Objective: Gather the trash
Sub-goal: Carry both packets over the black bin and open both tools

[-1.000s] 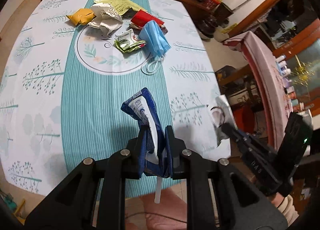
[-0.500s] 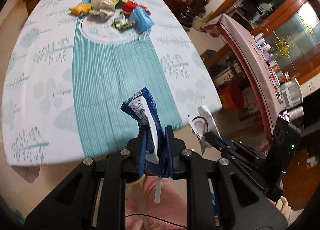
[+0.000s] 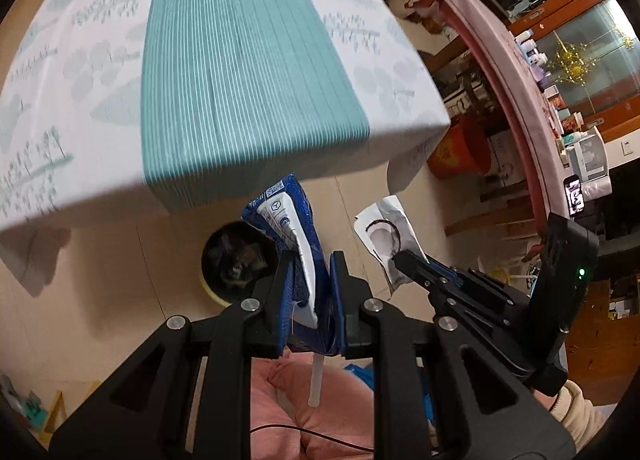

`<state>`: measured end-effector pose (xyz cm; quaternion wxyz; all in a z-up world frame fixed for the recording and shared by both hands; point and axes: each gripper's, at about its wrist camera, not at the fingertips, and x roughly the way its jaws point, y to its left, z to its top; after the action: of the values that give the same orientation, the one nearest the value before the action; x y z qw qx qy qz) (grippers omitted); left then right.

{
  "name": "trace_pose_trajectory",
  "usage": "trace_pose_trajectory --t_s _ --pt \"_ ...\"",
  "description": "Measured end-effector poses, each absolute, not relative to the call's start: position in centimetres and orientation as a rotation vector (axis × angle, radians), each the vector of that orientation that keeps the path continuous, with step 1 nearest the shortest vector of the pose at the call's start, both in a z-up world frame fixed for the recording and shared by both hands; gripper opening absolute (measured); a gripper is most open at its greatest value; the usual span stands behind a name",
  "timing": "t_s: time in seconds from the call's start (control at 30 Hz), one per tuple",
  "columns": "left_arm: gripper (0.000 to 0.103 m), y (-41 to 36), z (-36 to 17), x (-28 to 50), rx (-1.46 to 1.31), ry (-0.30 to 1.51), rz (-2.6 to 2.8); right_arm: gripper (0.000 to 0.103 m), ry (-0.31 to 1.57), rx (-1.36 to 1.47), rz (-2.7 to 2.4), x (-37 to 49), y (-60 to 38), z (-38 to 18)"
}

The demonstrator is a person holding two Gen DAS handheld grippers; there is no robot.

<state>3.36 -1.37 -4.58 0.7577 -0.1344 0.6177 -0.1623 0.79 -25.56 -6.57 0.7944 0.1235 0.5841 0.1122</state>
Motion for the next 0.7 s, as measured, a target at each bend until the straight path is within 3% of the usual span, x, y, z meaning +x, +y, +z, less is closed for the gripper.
trace_pose_trajectory --t_s 0.27,0.7 --pt "0.015 -4.3 -12.1 1.1 -0.273 1.389 -0.320 0.009 1.323 0.249 0.238 -0.1 -26.9 -14.5" --pt "0.015 -6.0 -30.6 0.7 -0.284 1.507 -0.205 0.009 1.439 0.243 0.275 -0.4 -26.1 -32.1"
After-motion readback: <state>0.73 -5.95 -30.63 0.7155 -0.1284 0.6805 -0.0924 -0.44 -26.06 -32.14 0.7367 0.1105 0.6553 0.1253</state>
